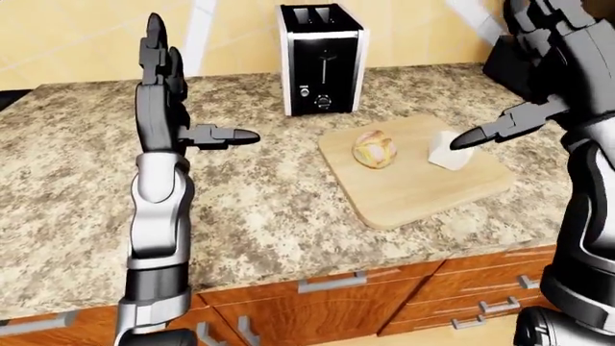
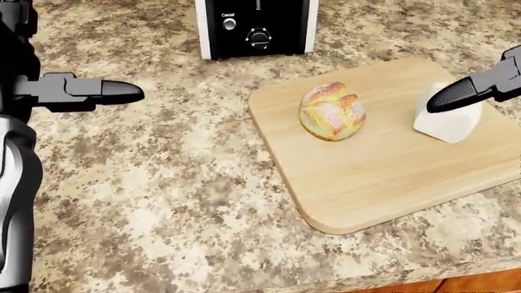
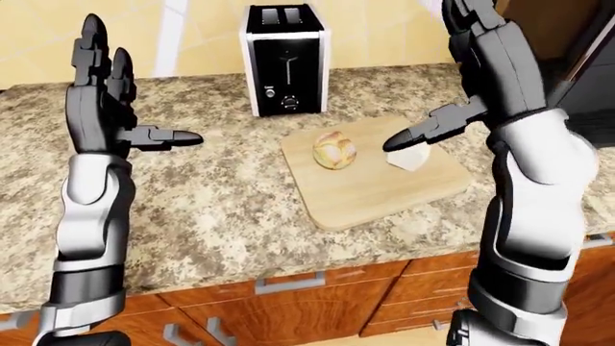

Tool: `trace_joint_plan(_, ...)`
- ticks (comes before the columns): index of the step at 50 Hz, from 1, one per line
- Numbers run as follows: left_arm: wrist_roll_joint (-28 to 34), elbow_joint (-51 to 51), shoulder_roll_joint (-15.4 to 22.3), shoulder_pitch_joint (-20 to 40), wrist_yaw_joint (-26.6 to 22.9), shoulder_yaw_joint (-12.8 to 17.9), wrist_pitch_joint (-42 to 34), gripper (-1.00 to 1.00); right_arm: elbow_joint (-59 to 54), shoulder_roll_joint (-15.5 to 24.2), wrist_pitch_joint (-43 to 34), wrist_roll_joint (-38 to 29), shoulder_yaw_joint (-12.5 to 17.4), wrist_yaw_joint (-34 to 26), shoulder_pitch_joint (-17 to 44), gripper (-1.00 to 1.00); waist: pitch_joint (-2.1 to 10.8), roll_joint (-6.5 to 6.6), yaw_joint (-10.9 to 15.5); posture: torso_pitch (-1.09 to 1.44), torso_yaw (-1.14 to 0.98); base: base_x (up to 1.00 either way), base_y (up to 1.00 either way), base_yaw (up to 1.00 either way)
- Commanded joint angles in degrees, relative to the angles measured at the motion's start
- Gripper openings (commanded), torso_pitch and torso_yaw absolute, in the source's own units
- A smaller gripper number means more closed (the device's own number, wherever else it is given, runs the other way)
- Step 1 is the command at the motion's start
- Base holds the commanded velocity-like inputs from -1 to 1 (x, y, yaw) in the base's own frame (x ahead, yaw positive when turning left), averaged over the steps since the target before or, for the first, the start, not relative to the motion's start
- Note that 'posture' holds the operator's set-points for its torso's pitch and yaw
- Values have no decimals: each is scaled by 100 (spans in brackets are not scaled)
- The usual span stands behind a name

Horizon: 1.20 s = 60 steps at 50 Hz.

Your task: Place the bread and cheese on the cutting board.

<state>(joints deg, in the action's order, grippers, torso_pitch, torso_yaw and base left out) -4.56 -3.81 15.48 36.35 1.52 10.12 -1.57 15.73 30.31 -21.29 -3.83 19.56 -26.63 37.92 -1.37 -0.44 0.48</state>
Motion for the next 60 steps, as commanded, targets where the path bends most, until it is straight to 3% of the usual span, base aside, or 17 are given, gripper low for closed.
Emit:
trace_joint_plan(1, 10, 94, 68, 108, -36, 47, 240, 100, 168, 61, 179, 244, 10, 427, 62, 100, 63, -30, -1, 0, 0, 0, 0, 0)
trace_joint_plan(5, 97, -68, 83, 110, -67, 42, 486, 100, 5, 124, 622, 385, 155, 1097, 81, 100, 80, -11, -5, 0, 0, 0, 0, 0)
trace_joint_plan(10, 211, -6, -33, 68, -57, -45, 531, 100, -92, 348, 1098, 320, 324, 1365, -405, 100, 74, -14, 10, 0, 0, 0, 0, 0)
trace_joint_plan(18, 319, -14, -117, 54, -65, -89, 584, 100, 228, 411, 873, 340, 498, 1621, -615, 100, 88, -16, 11, 0, 0, 0, 0, 0)
trace_joint_plan(23, 346, -29, -144, 59, -63, -105, 582, 100, 867, 261, 517, 434, 788, 1693, -1141, 100, 81, -39, 29, 0, 0, 0, 0, 0)
trace_joint_plan(25, 343, -19, -167, 74, -46, -119, 543, 100, 1027, 252, 804, 267, 791, 1641, -1299, 100, 83, -53, 35, 0, 0, 0, 0, 0)
trace_joint_plan(28, 337, -29, -164, 82, -41, -113, 538, 100, 1679, 101, 784, 169, 1094, 1743, -1632, 100, 78, -61, 37, 0, 0, 0, 0, 0)
trace_joint_plan(36, 285, -180, -120, 193, 31, -73, 506, 100, 2876, -617, 711, -132, 1383, 1768, -2477, 100, 52, -49, 35, 0, 0, 0, 0, 0)
trace_joint_plan(37, 284, -197, -127, 247, 62, -89, 476, 100, 2644, -532, 1329, -384, 1303, 1928, -2346, 100, 53, -54, 28, 0, 0, 0, 0, 0)
trace_joint_plan(39, 263, -191, -125, 243, 67, -91, 467, 100, 2702, -553, 1400, -375, 1474, 1995, -2448, 100, 38, -48, 31, 0, 0, 0, 0, 0)
trace_joint_plan(41, 269, -201, -113, 266, 97, -93, 435, 100, 2766, -778, 1603, -534, 1445, 1940, -2780, 100, 35, -60, 29, 0, 0, 0, 0, 0)
trace_joint_plan(44, 197, -147, -92, 282, 100, -70, 341, 100, 3085, -1278, 1495, -516, 1620, 1957, -3240, 100, 39, -72, 27, 0, 0, 0, 0, 0)
trace_joint_plan(48, 127, -59, -71, 302, 123, -51, 220, 100, 3211, -1600, 1519, -447, 1869, 2007, -3583, 100, 35, -72, 23, 0, 0, 0, 0, 0)
trace_joint_plan(51, 108, -48, -60, 305, 125, -53, 207, 100, 3095, -1655, 1604, -470, 2088, 2127, -3646, 100, 24, -74, 19, 0, 0, 0, 0, 0)
trace_joint_plan(52, 106, -44, -54, 312, 140, -46, 191, 100, 3171, -1714, 1729, -322, 2319, 2046, -3840, 100, 20, -75, 22, 0, 0, 0, 0, 0)
trace_joint_plan(54, 79, -4, -20, 319, 113, -26, 169, 100, 3084, -1576, 1627, -286, 2504, 2139, -3743, 100, 18, -79, 24, 0, 0, 0, 0, 0)
trace_joint_plan(60, -183, 198, 411, 299, 150, 310, -143, 100, 2917, -1445, 1767, -463, 2437, 2209, -3673, 100, 8, -79, -6, 0, 0, 0, 0, 0)
